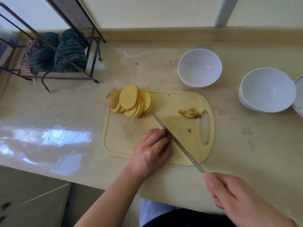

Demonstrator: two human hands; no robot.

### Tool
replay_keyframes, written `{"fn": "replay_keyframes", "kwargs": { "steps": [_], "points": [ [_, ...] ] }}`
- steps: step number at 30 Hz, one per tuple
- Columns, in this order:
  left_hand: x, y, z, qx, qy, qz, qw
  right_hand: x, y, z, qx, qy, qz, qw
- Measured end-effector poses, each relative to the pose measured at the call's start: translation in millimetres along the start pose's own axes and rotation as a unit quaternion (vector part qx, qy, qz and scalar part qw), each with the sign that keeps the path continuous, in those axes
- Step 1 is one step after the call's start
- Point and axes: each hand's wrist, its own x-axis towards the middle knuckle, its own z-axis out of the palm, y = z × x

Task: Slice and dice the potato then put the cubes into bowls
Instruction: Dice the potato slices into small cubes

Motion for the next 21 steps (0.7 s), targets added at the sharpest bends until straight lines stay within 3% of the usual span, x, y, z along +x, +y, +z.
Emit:
{"fn": "replay_keyframes", "kwargs": {
  "steps": [10, 21],
  "points": [
    [-1, -1, 3, -0.008, 0.018, -0.004, 1.000, -7, 4, -1, -0.070, 0.013, 0.019, 0.997],
    [-2, -1, 1, 0.000, 0.010, 0.002, 1.000, 7, 0, -5, -0.030, 0.022, 0.017, 0.999]
  ]
}}
